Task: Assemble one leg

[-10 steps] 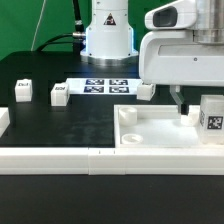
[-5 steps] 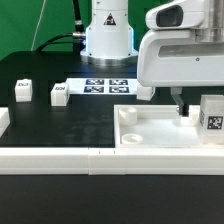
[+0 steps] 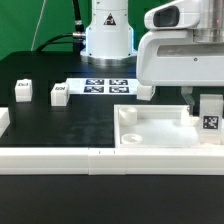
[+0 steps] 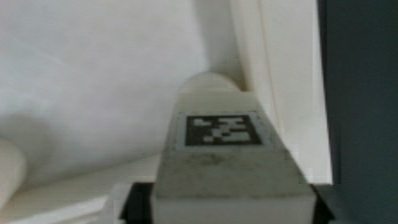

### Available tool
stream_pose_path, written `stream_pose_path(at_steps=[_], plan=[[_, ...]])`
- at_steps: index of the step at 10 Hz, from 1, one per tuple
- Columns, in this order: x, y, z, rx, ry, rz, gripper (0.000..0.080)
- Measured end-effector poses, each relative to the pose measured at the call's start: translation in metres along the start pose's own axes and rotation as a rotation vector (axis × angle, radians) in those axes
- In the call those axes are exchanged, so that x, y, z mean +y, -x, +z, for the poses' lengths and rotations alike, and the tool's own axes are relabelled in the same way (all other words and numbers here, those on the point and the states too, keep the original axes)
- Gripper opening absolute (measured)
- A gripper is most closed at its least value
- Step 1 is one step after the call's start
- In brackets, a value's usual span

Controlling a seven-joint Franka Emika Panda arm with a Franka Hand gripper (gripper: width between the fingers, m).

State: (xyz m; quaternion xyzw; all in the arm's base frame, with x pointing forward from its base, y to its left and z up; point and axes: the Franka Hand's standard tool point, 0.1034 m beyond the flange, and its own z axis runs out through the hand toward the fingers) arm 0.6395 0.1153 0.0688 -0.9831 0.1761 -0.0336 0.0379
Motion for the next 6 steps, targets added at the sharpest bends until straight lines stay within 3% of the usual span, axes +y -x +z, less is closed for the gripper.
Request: stream_pose_path(at_steps=[6], plan=[[0.0033,0.0025,-0.0003,-0.020,0.007,0.705,0.0290]])
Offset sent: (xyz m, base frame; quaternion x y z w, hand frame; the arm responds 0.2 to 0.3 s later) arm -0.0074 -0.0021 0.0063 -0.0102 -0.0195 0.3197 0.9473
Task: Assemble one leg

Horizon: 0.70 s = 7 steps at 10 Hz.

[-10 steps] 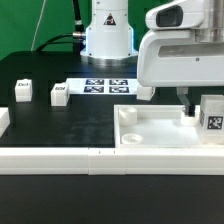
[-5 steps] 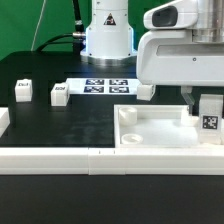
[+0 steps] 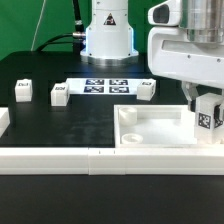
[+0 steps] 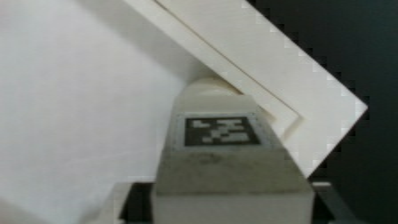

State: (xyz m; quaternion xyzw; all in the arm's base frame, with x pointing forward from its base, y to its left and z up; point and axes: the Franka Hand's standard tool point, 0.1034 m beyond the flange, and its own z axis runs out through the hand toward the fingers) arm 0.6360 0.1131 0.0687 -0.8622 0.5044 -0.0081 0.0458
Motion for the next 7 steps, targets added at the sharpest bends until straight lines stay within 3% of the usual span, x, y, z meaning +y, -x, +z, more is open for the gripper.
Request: stream_pose_path(at_steps=[7], plan=[[-0.0004,0.0042,0.0012,-0.022,-0.004,0.768,0.0290]])
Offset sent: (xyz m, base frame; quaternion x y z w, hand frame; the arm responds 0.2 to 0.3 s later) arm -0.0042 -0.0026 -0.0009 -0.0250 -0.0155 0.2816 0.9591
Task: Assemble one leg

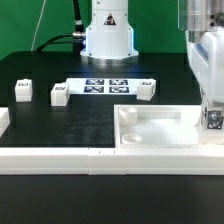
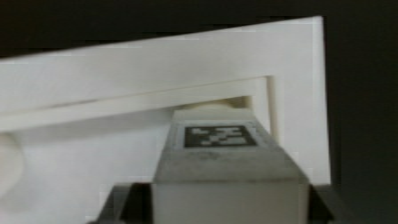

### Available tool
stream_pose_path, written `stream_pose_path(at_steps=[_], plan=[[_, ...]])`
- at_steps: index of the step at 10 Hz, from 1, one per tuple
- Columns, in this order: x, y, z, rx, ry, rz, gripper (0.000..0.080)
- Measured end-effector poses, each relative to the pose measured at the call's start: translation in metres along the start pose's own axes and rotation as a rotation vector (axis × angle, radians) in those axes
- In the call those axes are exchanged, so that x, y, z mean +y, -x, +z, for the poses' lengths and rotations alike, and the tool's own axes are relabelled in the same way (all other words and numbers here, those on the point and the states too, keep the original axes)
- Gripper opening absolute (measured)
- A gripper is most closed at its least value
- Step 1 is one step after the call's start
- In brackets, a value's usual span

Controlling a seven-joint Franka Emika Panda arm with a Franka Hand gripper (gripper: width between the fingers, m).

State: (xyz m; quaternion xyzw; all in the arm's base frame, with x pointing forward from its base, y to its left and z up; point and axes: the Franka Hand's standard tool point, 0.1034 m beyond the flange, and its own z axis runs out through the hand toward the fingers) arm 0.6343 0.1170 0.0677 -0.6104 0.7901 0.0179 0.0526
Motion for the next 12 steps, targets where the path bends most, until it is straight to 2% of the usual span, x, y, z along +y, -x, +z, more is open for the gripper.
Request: stream_pose_path(at_steps=[3,9,10,11,12], plan=[[-0.0022,-0.0036,-0.0008,0.007,-0.010,0.133,0.0290],[-0.0021,-0.0060,-0.0007,0.009,-0.011,0.116,0.0291],[-0.0020,-0.0058,-0.0006,0.009,-0.011,0.115,0.0496],[-0.0020,-0.0057,-0.0006,0.009,-0.011,0.114,0.0600],[-0.0020,-0.0057,-0.0006,0.009,-0.011,0.113,0.0637]])
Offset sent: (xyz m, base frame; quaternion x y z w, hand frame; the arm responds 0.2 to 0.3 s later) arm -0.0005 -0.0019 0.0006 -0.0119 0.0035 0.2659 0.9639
